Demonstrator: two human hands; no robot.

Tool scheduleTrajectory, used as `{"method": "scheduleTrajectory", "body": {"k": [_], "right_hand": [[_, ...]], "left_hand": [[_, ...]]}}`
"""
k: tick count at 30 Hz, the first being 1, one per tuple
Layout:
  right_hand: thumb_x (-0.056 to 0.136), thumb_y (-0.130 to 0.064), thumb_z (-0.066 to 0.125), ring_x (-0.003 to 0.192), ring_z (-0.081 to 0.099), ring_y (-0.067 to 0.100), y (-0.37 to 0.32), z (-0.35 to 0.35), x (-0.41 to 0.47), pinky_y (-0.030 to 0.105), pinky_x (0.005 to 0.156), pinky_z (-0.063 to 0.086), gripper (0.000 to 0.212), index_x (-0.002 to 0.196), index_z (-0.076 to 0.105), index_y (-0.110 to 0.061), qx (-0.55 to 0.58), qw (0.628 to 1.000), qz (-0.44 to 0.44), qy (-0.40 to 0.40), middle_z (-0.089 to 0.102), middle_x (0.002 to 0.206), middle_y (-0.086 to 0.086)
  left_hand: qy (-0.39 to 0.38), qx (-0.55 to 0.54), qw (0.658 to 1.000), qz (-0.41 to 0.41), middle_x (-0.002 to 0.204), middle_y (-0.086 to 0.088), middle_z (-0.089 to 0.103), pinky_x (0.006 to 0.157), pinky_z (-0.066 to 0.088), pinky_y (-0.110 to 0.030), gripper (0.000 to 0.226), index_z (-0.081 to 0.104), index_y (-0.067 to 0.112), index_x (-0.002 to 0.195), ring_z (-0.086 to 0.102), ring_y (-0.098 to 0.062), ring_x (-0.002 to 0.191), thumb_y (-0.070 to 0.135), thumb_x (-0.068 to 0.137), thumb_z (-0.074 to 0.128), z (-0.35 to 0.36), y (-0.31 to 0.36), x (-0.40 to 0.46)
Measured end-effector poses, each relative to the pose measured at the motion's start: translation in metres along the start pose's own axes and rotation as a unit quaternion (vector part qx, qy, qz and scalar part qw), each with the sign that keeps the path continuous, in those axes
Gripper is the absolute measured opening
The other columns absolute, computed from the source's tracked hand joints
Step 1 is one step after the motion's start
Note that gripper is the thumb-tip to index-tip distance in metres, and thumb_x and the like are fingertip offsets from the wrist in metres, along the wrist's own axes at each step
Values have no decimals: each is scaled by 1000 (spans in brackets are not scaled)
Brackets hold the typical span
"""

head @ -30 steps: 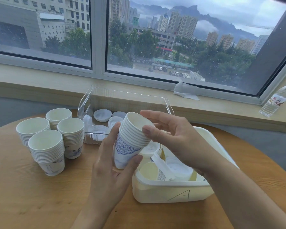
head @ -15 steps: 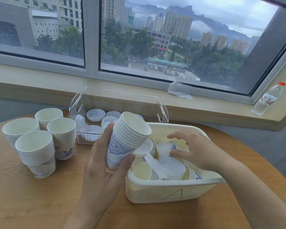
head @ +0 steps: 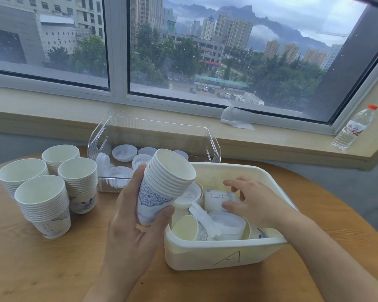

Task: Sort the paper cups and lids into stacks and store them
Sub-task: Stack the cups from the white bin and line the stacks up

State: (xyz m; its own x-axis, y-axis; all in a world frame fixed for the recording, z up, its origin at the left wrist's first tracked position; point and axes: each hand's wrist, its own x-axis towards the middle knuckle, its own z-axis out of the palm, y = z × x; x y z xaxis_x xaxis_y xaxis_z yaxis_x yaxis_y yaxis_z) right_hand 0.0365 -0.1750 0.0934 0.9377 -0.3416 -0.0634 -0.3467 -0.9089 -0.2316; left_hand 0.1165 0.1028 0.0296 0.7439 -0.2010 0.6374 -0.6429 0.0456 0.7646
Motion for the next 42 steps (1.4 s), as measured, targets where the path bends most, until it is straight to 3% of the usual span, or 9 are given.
{"method": "scheduleTrajectory", "body": {"k": [5,11,17,23,28,30,35,38,42], "right_hand": [[94,-59,67,108,52,9,-1,0,-1,26,92,42,50,136,59,-35,-7,1000,23,-13,52,125,-15],[90,-61,71,89,49,-1,-4,2,-3,25,78,40,40,115,49,-40,11,999,46,-21,56,108,-20],[83,-74,68,110,53,11,-4,1,-3,33,100,47,61,131,61,-37,-37,997,39,-50,56,113,-16],[79,-65,79,87,61,3,-11,-8,-13,26,75,51,44,111,68,-38,44,998,46,-9,67,96,-16],[79,-65,78,66,52,6,-21,-32,-28,25,59,38,31,99,72,-43,97,988,39,113,60,70,-20],[78,-65,79,67,56,6,-30,-43,-33,29,63,43,34,104,75,-43,196,967,20,162,65,75,-22],[82,-44,78,103,74,18,-76,-57,-45,32,91,55,44,122,72,-28,453,871,-91,168,79,111,-4],[82,-36,78,102,75,22,-100,-59,-46,31,91,59,44,124,70,-24,484,850,-125,166,79,114,0],[87,-35,82,101,74,19,-118,-55,-44,30,90,57,36,120,69,-28,448,868,-156,147,78,113,-3]], "left_hand": [[-2,5,1000,0,146,36,47,103,40,-7,75,33,51,154,52,1,135,51,87,66,-1,2,0],[-1,1,1000,-4,148,33,49,105,41,-10,76,33,55,153,52,-2,137,52,86,67,-1,0,0],[-2,1,1000,-1,150,32,49,107,42,-13,76,34,53,155,52,-5,139,51,87,68,-1,0,0],[-3,-4,1000,-3,149,29,50,108,43,-17,76,35,43,156,51,-7,140,49,88,68,0,-1,0],[-3,-10,1000,-10,150,23,53,107,47,-25,75,35,52,154,54,-14,139,51,87,69,-1,-2,0],[-3,-11,1000,-13,149,21,54,106,47,-22,75,36,52,154,55,-13,138,51,87,70,-1,-2,0],[-9,-14,1000,-19,148,19,56,104,45,-16,75,36,54,153,57,-14,136,53,87,70,-1,0,0],[-12,-16,1000,-10,148,20,56,104,43,-13,75,35,52,154,56,-12,136,50,87,70,-1,1,1],[-14,-16,1000,-7,149,14,56,107,45,-19,76,35,51,155,57,-17,137,48,88,71,-2,0,2]]}}
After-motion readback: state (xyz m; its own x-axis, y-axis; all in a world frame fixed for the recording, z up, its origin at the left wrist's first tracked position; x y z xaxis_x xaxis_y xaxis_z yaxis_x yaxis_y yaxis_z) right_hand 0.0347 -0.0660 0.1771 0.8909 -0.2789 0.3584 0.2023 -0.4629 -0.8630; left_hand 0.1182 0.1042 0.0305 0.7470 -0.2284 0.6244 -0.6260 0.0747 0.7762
